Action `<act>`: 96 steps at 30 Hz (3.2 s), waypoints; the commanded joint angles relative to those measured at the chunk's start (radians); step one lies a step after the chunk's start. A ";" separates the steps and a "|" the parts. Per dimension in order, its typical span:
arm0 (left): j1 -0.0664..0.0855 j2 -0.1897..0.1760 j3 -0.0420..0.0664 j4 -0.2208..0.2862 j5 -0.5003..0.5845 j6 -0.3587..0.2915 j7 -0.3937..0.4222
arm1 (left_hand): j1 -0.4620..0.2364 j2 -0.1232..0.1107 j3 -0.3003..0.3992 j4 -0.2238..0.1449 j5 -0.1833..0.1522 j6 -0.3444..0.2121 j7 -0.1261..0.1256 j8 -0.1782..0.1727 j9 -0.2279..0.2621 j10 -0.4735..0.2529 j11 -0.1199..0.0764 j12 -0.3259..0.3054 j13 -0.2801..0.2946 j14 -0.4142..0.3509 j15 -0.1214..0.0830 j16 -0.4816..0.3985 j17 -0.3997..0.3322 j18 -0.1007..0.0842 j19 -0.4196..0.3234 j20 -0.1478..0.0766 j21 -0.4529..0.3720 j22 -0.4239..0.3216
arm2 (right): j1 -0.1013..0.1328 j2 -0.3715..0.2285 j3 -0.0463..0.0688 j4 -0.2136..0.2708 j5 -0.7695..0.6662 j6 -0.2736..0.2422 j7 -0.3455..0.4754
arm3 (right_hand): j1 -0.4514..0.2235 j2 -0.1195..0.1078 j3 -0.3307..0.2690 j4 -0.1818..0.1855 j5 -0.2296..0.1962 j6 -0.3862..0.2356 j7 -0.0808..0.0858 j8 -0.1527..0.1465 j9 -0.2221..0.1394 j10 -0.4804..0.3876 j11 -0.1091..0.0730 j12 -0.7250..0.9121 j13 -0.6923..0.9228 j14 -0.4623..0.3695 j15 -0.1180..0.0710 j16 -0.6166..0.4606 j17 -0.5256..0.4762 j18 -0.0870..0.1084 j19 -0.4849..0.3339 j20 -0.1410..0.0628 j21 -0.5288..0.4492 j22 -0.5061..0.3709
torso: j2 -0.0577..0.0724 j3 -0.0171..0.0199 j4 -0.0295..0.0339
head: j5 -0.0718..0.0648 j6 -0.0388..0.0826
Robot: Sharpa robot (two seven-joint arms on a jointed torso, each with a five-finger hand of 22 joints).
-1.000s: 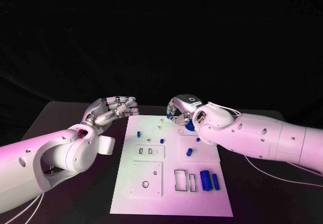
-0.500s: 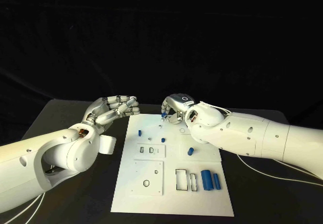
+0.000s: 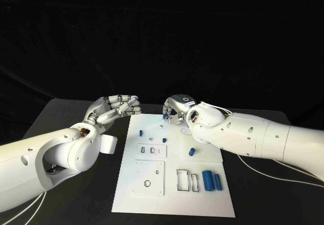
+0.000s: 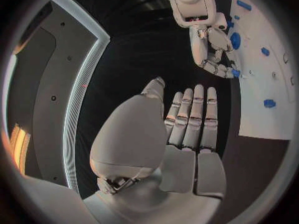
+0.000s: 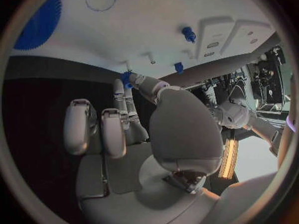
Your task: Assemble the parts on the task board
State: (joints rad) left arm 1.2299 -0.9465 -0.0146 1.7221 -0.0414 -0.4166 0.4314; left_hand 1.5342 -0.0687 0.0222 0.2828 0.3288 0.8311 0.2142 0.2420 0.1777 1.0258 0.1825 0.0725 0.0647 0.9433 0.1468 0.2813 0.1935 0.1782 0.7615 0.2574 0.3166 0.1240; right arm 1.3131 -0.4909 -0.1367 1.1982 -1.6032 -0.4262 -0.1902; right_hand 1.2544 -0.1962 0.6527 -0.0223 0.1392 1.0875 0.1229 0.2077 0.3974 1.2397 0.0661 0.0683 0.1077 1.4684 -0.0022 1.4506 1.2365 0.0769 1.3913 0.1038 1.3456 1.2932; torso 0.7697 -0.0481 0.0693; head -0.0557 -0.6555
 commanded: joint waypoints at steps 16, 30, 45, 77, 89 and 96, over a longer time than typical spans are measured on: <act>0.005 0.003 0.001 0.003 0.002 0.011 0.007 | -0.003 -0.001 -0.002 -0.001 -0.007 -0.008 0.006 -0.004 -0.001 -0.004 0.002 -0.004 0.001 -0.005 0.000 -0.005 0.001 0.004 0.004 0.000 -0.006 -0.002 | -0.016 0.030 -0.003 -0.035 0.005 0.040 0.025 | -0.004 -0.002 0.007 -0.001 0.004 -0.002 0.004 0.004 0.002 -0.002 0.006 -0.006 -0.003 0.039 -0.003 0.005 -0.002 -0.002 0.001 -0.003 0.000 -0.003 | 0.003 0.0007 0.0012 | 0.005 -0.003; 0.007 0.003 0.001 0.003 0.002 0.011 0.006 | -0.003 -0.002 -0.002 -0.002 -0.007 -0.009 0.007 -0.004 -0.001 -0.006 0.002 -0.006 0.001 -0.007 0.001 -0.007 0.001 0.003 0.004 0.000 -0.006 -0.003 | -0.017 0.029 -0.003 -0.043 0.000 0.043 0.001 | -0.031 -0.058 -0.049 -0.009 -0.008 -0.145 0.058 -0.064 -0.019 -0.169 0.055 -0.004 -0.039 0.020 0.039 -0.017 -0.065 0.013 -0.040 0.035 -0.055 -0.054 | 0.000 0.0001 -0.0028 | 0.011 -0.003; 0.008 -0.003 0.001 -0.003 0.002 0.011 0.007 | -0.003 -0.002 -0.002 -0.002 -0.007 -0.009 0.007 -0.004 -0.001 -0.006 0.002 -0.006 0.001 -0.007 0.001 -0.007 0.001 0.003 0.004 0.000 -0.006 -0.003 | 0.007 -0.246 0.006 0.218 0.070 -0.023 -0.030 | -0.017 -0.045 -0.134 0.007 0.025 -0.129 0.048 -0.060 -0.037 -0.088 0.039 0.033 -0.020 0.028 0.027 -0.002 -0.042 0.009 -0.020 0.028 -0.047 -0.033 | -0.002 0.0041 -0.0148 | 0.009 0.010; 0.008 0.008 0.001 -0.025 0.002 0.011 0.002 | -0.002 -0.003 -0.002 -0.002 -0.008 -0.009 0.008 -0.004 0.000 -0.007 0.003 -0.007 0.001 -0.008 0.002 -0.010 0.002 0.004 0.004 0.001 -0.007 -0.004 | 0.008 -0.264 0.003 0.129 0.226 0.149 -0.047 | 0.108 -0.012 -0.481 0.225 0.113 -0.183 0.007 -0.031 0.070 0.329 -0.017 1.499 1.460 0.098 -0.018 0.116 0.312 -0.031 0.082 -0.017 0.078 0.137 | -0.002 0.0204 -0.0233 | 0.010 0.007; 0.008 0.009 0.001 -0.026 0.001 0.012 0.000 | -0.002 -0.003 -0.003 -0.002 -0.009 -0.009 0.008 -0.004 0.000 -0.008 0.003 -0.007 0.001 -0.009 0.002 -0.010 0.002 0.004 0.005 0.001 -0.007 -0.005 | 0.002 -0.241 0.003 0.105 0.236 0.155 -0.042 | 0.114 -0.003 -0.473 0.234 0.127 -0.178 0.007 -0.029 0.073 0.331 -0.017 1.502 1.463 0.100 -0.017 0.117 0.320 -0.032 0.085 -0.016 0.083 0.143 | -0.003 0.0172 -0.0236 | 0.011 0.003; 0.008 0.008 0.001 -0.025 0.001 0.013 -0.003 | -0.003 -0.004 -0.003 -0.002 -0.009 -0.010 0.008 -0.004 0.000 -0.009 0.004 -0.008 0.001 -0.010 0.002 -0.011 0.003 0.003 0.005 0.001 -0.007 -0.005 | -0.003 -0.236 0.002 0.096 0.237 0.177 -0.041 | 0.116 -0.001 -0.471 0.235 0.130 -0.176 0.007 -0.028 0.074 0.331 -0.017 1.502 1.463 0.100 -0.017 0.118 0.322 -0.033 0.086 -0.016 0.085 0.144 | -0.003 0.0184 -0.0237 | 0.011 0.000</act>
State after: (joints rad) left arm 1.2361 -0.9400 -0.0147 1.6947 -0.0412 -0.4168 0.4264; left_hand 1.5343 -0.0687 0.0222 0.2828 0.3250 0.8274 0.2105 0.2420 0.1780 1.0222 0.1861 0.0687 0.0647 0.9397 0.1504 0.2734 0.1953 0.1782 0.7614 0.2573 0.3126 0.1202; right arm 1.3127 -0.7282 -0.1336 1.2953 -1.3660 -0.2820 -0.2341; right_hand 1.3676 -0.2041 0.1811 0.2072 0.2655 0.9058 0.1306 0.1738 0.4704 1.4631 0.0463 1.5674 1.3081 1.4666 -0.0286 1.5648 1.3082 0.0607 1.4627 0.0859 1.4233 1.3077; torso 0.7665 -0.0303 0.0458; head -0.0450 -0.6547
